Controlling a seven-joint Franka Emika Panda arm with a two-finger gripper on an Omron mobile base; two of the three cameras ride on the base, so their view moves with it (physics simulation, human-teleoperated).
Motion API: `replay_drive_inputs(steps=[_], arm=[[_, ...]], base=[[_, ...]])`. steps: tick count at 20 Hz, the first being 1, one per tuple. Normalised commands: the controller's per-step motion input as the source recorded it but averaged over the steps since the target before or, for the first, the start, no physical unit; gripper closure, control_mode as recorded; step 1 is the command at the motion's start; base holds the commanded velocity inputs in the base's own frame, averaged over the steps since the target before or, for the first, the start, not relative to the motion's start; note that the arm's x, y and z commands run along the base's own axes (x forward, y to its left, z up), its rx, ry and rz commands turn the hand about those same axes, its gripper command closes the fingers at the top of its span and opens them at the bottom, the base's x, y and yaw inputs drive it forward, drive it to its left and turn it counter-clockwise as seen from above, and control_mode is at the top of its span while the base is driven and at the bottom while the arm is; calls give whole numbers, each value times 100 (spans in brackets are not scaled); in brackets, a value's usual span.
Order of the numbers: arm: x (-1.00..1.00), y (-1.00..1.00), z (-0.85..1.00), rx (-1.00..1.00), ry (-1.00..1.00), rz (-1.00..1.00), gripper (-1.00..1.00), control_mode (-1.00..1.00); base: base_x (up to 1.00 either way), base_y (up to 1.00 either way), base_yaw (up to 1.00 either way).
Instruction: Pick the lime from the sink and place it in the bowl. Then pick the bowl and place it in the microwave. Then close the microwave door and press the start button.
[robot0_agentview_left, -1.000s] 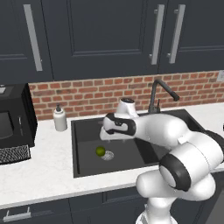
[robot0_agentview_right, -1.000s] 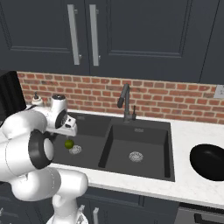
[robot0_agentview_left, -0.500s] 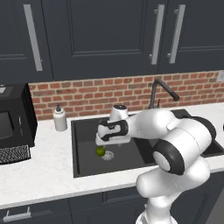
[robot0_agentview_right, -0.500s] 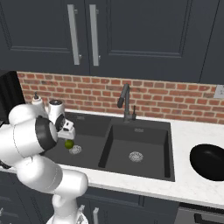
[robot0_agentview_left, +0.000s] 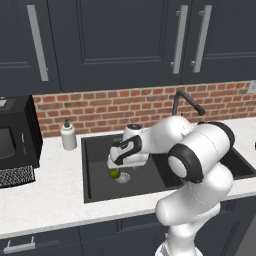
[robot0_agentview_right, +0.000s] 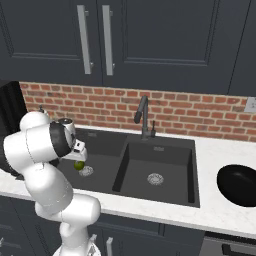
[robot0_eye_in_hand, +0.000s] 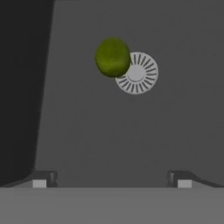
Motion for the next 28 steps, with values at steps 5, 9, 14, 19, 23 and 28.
replay_drive_inputs(steps=[5, 9, 14, 19, 23, 28], arm=[[29, 0, -19, 0, 0, 0, -100, -100], [30, 0, -21, -1, 0, 0, -100, -100], [35, 5, -22, -1, 0, 0, -100, -100], [33, 14, -24, -2, 0, 0, -100, -100], [27, 14, -16, 0, 0, 0, -100, -100], [21, 8, -14, 0, 0, 0, -100, -100]], base=[[0, 0, 0], [0, 0, 0], [0, 0, 0], [0, 0, 0], [0, 0, 0], [0, 0, 0]])
